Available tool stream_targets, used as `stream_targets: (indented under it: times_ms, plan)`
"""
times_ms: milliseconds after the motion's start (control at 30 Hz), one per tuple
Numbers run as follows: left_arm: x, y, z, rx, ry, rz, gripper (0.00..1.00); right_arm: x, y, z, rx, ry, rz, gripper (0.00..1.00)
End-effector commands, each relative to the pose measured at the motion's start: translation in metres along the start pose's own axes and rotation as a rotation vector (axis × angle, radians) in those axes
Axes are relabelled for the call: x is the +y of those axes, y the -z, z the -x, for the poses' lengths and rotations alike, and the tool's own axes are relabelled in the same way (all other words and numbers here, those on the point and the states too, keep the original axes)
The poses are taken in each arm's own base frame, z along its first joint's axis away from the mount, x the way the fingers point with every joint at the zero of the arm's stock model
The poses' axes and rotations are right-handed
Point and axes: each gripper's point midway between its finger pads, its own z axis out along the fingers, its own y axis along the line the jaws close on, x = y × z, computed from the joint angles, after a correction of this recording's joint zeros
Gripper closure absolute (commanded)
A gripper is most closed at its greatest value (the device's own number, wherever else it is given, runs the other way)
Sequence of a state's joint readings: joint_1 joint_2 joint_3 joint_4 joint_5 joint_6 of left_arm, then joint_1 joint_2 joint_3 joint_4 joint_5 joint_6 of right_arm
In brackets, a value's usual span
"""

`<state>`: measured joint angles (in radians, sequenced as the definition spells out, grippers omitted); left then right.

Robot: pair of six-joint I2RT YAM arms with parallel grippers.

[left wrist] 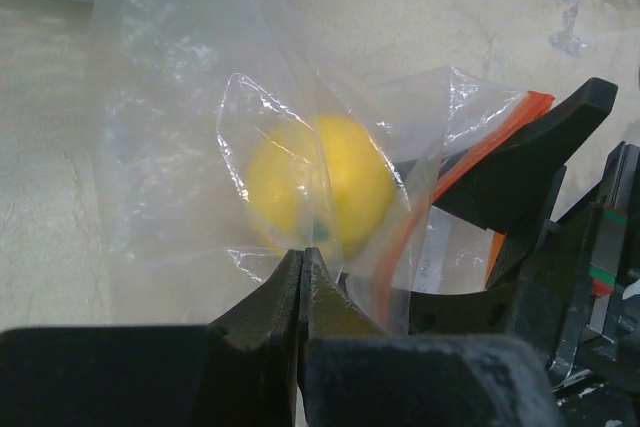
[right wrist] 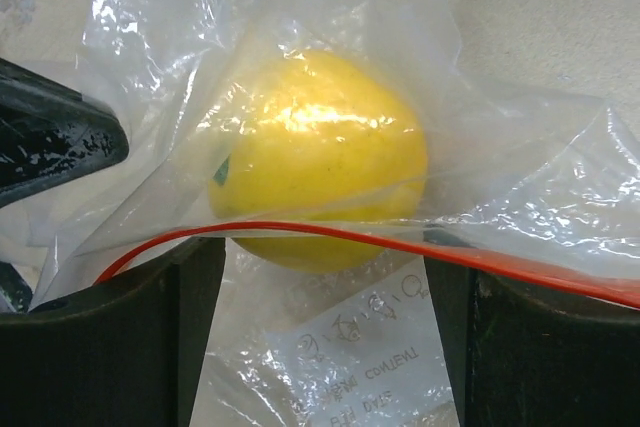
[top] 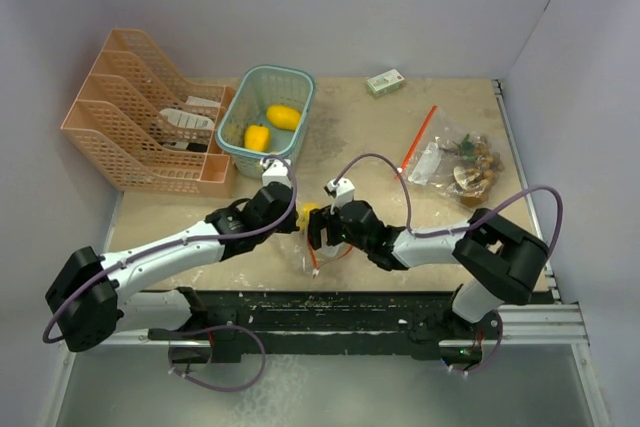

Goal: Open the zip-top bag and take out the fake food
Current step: Pick up the fake fruit from the zipper food storage bag.

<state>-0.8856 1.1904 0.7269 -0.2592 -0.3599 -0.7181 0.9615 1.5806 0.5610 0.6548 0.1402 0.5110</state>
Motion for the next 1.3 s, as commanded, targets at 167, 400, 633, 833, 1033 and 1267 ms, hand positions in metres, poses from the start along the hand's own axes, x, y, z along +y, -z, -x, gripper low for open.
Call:
stream_targets:
  times_ms: [167,400,633,833,1033,1267]
  plan:
    - [-0.035,-0.011,0.013,-0.004,0.040,-0.112,1.00,-0.013,0.024,0.025,-0.132,0.007,-0.057,0.18]
    - [-0.051,-0.018,0.013,0.024,0.045,-0.157,1.00,-0.009,0.014,0.032,-0.129,0.077,-0.053,0.07]
    - [-0.051,-0.014,0.009,0.044,0.032,-0.169,1.00,-0.014,-0.004,0.046,-0.122,0.162,-0.117,0.00]
    - [-0.049,-0.012,0.002,0.065,0.019,-0.177,1.00,-0.024,-0.018,0.051,-0.118,0.266,-0.152,0.00]
    - [-0.046,-0.002,0.011,0.033,0.015,-0.174,1.00,-0.022,-0.006,0.062,-0.147,0.273,-0.126,0.14]
    - [-0.039,-0.001,0.015,0.017,0.002,-0.139,1.00,-0.020,0.036,0.075,-0.211,0.214,-0.103,0.54]
